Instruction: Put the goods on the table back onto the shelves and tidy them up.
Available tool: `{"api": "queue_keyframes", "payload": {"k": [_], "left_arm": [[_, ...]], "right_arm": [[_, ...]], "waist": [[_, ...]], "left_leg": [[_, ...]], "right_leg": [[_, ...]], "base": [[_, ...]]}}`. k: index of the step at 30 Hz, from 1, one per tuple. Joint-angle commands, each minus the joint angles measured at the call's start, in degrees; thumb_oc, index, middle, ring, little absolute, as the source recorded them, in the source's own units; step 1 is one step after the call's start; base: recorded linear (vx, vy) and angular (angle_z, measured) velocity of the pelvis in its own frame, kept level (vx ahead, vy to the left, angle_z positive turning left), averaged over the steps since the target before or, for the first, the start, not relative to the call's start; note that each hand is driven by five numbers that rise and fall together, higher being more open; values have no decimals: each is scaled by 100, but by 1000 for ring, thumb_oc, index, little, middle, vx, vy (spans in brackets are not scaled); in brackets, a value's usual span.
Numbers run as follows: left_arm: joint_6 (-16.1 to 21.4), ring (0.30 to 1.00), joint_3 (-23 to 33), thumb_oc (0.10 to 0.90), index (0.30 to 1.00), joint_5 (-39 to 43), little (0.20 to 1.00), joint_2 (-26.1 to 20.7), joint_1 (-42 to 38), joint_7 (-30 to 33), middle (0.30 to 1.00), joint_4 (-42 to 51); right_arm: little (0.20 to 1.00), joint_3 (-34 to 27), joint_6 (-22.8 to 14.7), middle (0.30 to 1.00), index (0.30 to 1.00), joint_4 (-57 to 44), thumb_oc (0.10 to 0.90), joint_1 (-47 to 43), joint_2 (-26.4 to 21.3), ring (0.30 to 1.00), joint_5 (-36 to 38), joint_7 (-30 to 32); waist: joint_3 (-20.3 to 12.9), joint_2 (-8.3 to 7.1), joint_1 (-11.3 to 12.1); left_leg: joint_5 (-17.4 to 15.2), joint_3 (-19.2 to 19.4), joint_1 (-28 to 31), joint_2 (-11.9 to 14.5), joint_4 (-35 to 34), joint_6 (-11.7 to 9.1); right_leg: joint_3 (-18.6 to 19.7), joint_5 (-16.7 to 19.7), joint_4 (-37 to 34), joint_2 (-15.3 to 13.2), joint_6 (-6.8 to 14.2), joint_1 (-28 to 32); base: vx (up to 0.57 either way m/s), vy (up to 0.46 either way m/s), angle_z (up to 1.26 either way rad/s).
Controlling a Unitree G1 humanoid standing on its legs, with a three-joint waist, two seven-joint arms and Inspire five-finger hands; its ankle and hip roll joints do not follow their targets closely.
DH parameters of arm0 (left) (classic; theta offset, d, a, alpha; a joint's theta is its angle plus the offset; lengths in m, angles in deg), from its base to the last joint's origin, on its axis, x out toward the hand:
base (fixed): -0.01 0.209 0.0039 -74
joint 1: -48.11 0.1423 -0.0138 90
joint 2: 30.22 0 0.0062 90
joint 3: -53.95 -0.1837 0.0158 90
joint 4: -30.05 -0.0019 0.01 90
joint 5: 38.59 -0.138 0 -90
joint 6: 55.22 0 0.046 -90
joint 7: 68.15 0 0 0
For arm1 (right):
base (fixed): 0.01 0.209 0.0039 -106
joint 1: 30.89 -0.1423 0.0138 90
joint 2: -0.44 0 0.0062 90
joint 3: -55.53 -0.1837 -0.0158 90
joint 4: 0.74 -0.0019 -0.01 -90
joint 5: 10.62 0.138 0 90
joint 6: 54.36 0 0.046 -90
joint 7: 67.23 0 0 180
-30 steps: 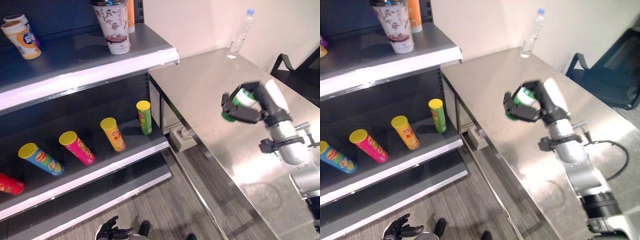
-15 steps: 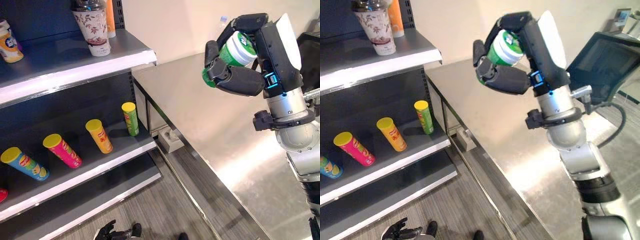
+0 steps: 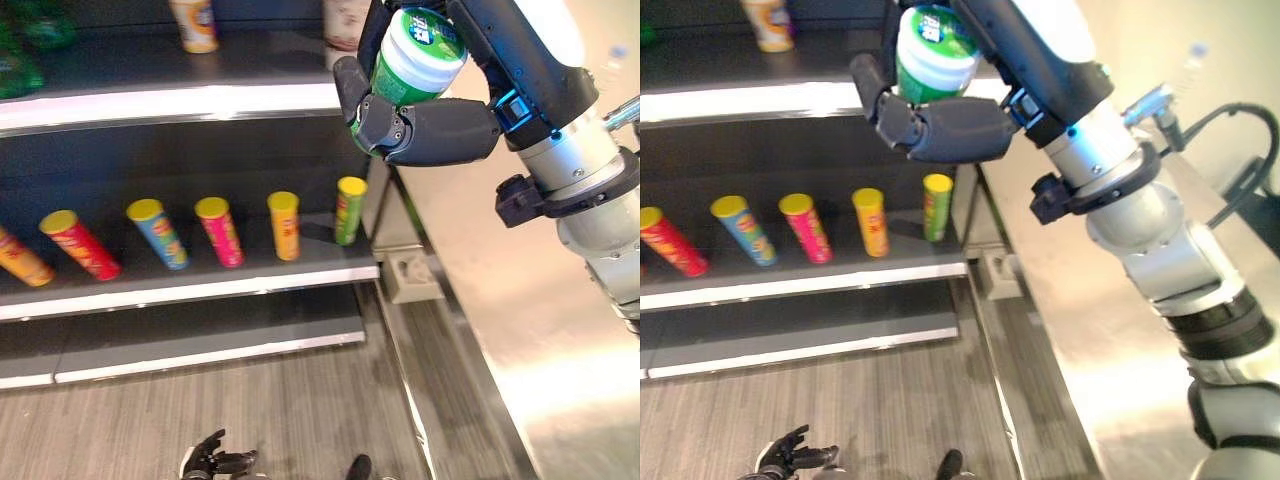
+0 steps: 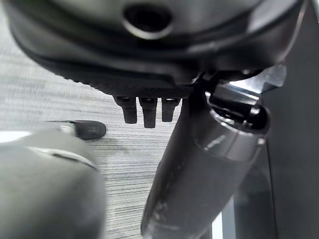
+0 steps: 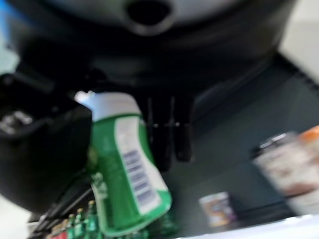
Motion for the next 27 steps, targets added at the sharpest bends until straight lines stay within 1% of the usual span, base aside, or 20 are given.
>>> {"api": "queue_keyframes", "payload": {"k": [1,3,5,6,7,8,9,10,11,12,13,15,16,17,18,19,20,22,23,27], "left_arm": [[248,900,-170,800,900,-278,900,-449,-54,59,900,-36],[252,900,-189,800,900,-331,900,-491,-44,67,900,-74],[247,900,-165,800,900,-351,900,-518,-25,77,900,-97],[263,900,-163,800,900,-361,900,-536,-25,79,900,-121],[268,900,-145,800,900,-343,900,-571,-16,87,900,-110],[266,900,-142,800,900,-342,900,-568,-16,87,900,-108],[284,900,-158,800,900,-346,900,-584,-3,85,900,-71],[304,900,-139,800,900,-316,900,-625,28,72,900,-64],[314,900,-132,800,900,-317,900,-651,15,81,900,-78],[315,900,-125,800,900,-317,900,-640,9,81,900,-80],[333,900,-236,800,900,-363,900,-732,-155,97,900,-93],[384,900,-309,800,900,-293,900,-811,-252,101,900,-39],[384,900,-307,800,900,-293,900,-804,-257,101,900,-40],[418,900,-333,800,900,-271,900,-835,-261,119,900,-32],[446,900,-345,800,900,-239,900,-912,-289,70,900,-6],[425,900,-390,800,900,-203,900,-873,-240,51,900,-15],[426,900,-403,800,900,-166,900,-851,-239,59,900,-60],[420,900,-402,800,900,-142,900,-810,-200,62,900,-82],[424,900,-448,800,900,-115,900,-747,-123,33,900,-119],[393,900,-398,800,900,-101,900,-721,-66,51,900,-210]], "right_arm": [[300,23,-32,300,300,482,400,-787,67,300,200,248],[300,107,8,300,300,582,400,-927,106,300,156,255],[300,185,29,300,300,660,400,-1027,150,300,134,254],[300,234,38,300,300,720,400,-1104,192,300,124,266],[300,306,73,300,300,875,400,-1176,237,300,71,276],[300,320,68,300,300,887,400,-1193,239,300,72,278],[300,403,97,300,300,1033,400,-1292,283,300,47,291],[300,535,134,300,300,1325,400,-1441,332,300,21,304],[300,607,134,300,300,1437,400,-1537,308,300,4,330],[300,637,125,300,300,1459,400,-1575,311,300,7,334],[300,649,238,300,300,1638,400,-1576,130,300,-8,382],[300,842,264,300,300,1941,400,-1832,-16,300,73,424],[300,860,261,300,300,1952,400,-1854,-17,300,76,426],[300,994,245,300,300,2125,400,-1920,-102,300,100,461],[300,1141,272,300,300,2486,400,-2290,-167,300,134,483],[300,1234,266,300,300,2591,400,-2356,-68,300,198,447],[300,1318,308,300,300,2946,400,-2547,17,300,282,513],[300,1348,287,300,300,3045,400,-2527,88,300,276,545],[300,1440,313,300,300,3567,400,-2672,227,300,181,608],[300,1421,376,300,300,3852,400,-2703,335,300,60,673]], "waist": [[-630,-104,284],[-654,-121,359],[-676,-143,400],[-686,-166,428],[-678,-198,504],[-678,-200,499],[-668,-227,554],[-619,-260,628],[-579,-269,646],[-572,-267,642],[-462,-304,492],[-425,-332,375],[-434,-326,376],[-400,-349,351],[-403,-422,375],[-435,-460,384],[-483,-509,412],[-542,-528,421],[-605,-585,486],[-612,-620,560]], "left_leg": [[-766,-256,-300,-255,-42,245],[-737,-305,-268,-409,-222,326],[-798,-339,-287,-545,-270,404],[-826,-355,-311,-619,-278,451],[-866,-400,-347,-758,-281,532],[-865,-400,-351,-768,-281,539],[-899,-413,-385,-869,-288,599],[-986,-393,-371,-1015,-305,694],[-1010,-408,-356,-1068,-305,732],[-1010,-404,-357,-1082,-305,740],[-881,-544,-444,-1147,-305,828],[-868,-714,-478,-1167,-305,839],[-859,-709,-496,-1167,-305,841],[-862,-806,-497,-1173,-305,850],[-810,-942,-552,-1233,-305,851],[-808,-1052,-564,-1253,-305,851],[-824,-1144,-565,-1255,-305,842],[-827,-1201,-564,-1248,-305,834],[-795,-1327,-554,-1209,-305,806],[-763,-1512,-601,-1199,-305,777]], "right_leg": [[145,-1007,164,-413,407,214],[56,-928,186,-546,485,224],[44,-874,223,-667,554,200],[36,-826,250,-753,610,177],[1,-766,328,-911,706,150],[1,-766,335,-922,713,144],[-16,-741,465,-1038,785,78],[-41,-641,805,-1296,881,-46],[-27,-605,982,-1404,936,-116],[-17,-614,1012,-1426,946,-131],[441,-519,1368,-1390,891,-387],[1398,-634,1210,-1009,932,-595],[1402,-615,1196,-1007,930,-610],[1777,-726,1070,-851,881,-662],[2021,-675,758,-803,947,-537],[2069,-687,673,-778,881,-484],[2060,-675,536,-724,856,-384],[1989,-648,407,-697,859,-278],[1868,-657,226,-611,855,-74],[1746,-713,195,-575,822,-1]], "base": [[72,219,31],[27,179,20],[10,189,22],[4,277,20],[3,221,16],[-8,225,1],[-19,204,0],[-20,262,0],[-10,196,-2],[-72,143,-1],[-74,84,13],[-40,30,66],[21,-8,84],[26,-5,61],[62,-23,31],[63,-74,21],[99,-95,20],[105,-97,51],[100,-86,52],[67,-67,36]]}}
